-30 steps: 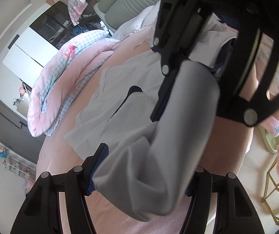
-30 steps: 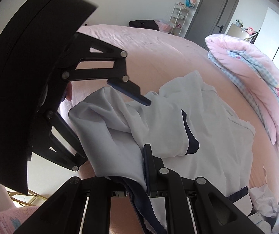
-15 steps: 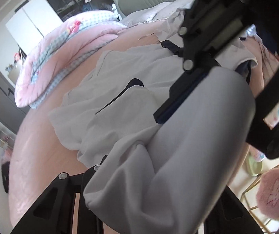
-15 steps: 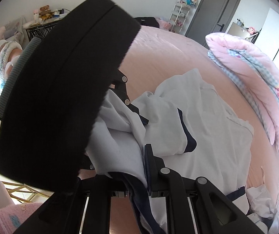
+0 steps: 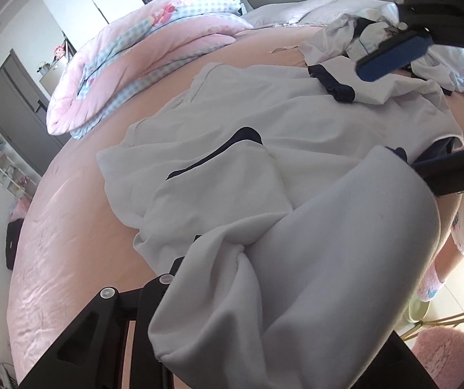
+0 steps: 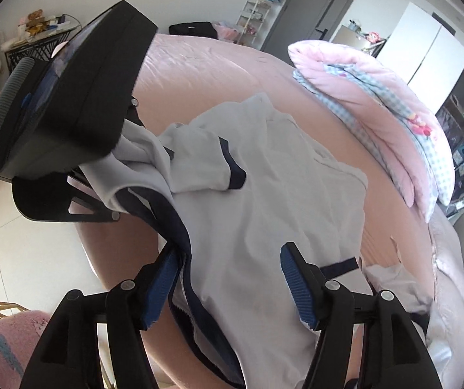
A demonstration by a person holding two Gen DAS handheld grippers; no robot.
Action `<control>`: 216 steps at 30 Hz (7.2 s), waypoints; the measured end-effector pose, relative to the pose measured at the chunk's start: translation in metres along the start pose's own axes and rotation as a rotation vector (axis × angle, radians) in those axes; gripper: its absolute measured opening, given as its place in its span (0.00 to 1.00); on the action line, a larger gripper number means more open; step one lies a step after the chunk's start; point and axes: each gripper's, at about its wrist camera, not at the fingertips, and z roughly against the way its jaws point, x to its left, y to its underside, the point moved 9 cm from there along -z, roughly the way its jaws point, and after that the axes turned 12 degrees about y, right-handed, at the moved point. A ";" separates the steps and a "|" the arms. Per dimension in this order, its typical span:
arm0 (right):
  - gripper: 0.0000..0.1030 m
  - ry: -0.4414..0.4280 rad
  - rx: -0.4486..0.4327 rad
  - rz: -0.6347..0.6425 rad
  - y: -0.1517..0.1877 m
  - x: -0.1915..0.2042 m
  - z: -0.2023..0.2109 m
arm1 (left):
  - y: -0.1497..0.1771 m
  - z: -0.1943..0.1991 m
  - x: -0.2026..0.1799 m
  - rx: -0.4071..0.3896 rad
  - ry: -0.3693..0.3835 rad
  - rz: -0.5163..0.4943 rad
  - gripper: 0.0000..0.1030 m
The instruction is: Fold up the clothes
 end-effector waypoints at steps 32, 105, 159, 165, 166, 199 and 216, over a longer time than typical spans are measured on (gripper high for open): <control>0.63 0.157 0.322 -0.498 0.137 -0.095 0.018 | -0.051 0.004 0.039 0.013 -0.029 0.379 0.22; 0.08 0.458 0.158 0.100 0.068 -0.076 -0.010 | -0.020 0.019 0.035 0.055 -0.078 0.275 0.19; 0.08 0.319 0.144 -0.275 -0.062 -0.185 -0.102 | -0.087 -0.015 0.148 -0.080 0.086 0.524 0.18; 0.08 0.325 0.151 -0.264 -0.072 -0.190 -0.115 | -0.089 -0.022 0.157 -0.084 0.089 0.528 0.18; 0.08 0.325 0.156 -0.266 -0.074 -0.192 -0.119 | -0.090 -0.024 0.160 -0.086 0.091 0.535 0.18; 0.08 0.231 0.215 -0.556 -0.096 -0.240 -0.224 | -0.111 -0.068 0.229 -0.163 0.124 0.696 0.04; 0.08 0.156 0.276 -0.723 -0.092 -0.257 -0.253 | -0.126 -0.071 0.253 -0.201 0.057 0.717 0.04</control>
